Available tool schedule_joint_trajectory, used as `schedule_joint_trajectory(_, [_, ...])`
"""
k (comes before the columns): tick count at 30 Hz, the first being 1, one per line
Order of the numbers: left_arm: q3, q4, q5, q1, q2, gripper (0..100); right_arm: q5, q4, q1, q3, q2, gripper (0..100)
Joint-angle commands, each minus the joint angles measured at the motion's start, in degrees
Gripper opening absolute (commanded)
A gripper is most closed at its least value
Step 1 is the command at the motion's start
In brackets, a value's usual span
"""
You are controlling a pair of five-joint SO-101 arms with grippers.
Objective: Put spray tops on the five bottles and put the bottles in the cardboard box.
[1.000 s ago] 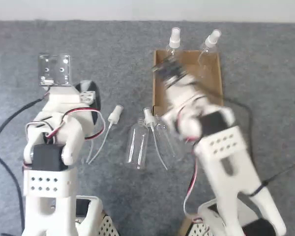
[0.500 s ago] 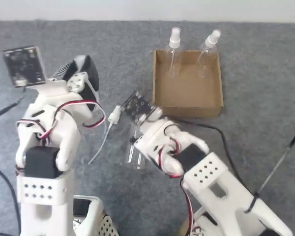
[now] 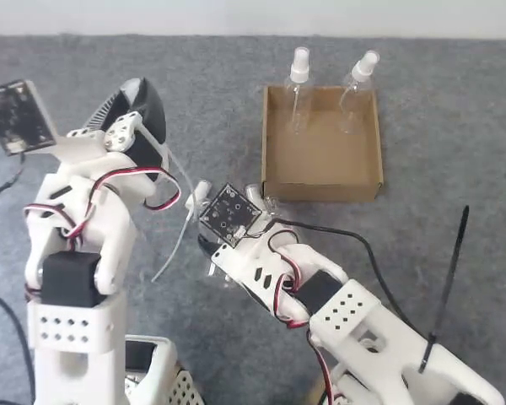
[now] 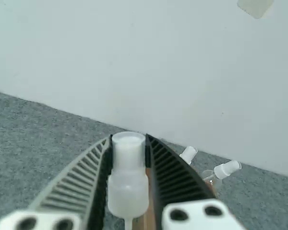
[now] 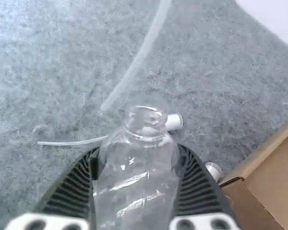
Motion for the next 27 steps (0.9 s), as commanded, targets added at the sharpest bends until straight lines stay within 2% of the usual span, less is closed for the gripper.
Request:
schedule_joint_trajectory(1, [-2.4,-2.9,0.4,0.1,-1.5,1,-0.7,-2.0,-0.5,-0.3,-2.8,0.6])
schedule_joint_trajectory(9, [-2.2,-6.0,0.3,0.1,-1.2,1,-0.7,-2.0,-0.5,-0.2,-2.8,0.6])
schedule_joint_trajectory(17, [6.3,-13.8,0.2,0.1,-1.2,1,-0.7,-2.0,-0.6,-0.2,-2.8,0.6])
schedule_joint_trajectory(21, [8.8,-12.7,0.3,0.3,-1.4,1,-0.7,-2.0,-0.5,-0.2,-2.8,0.6])
schedule_joint_trajectory(27, [10.1,-5.8,0.3,0.7,-1.8,1,-2.7,-2.4,0.2,-0.4,-2.8,0.6])
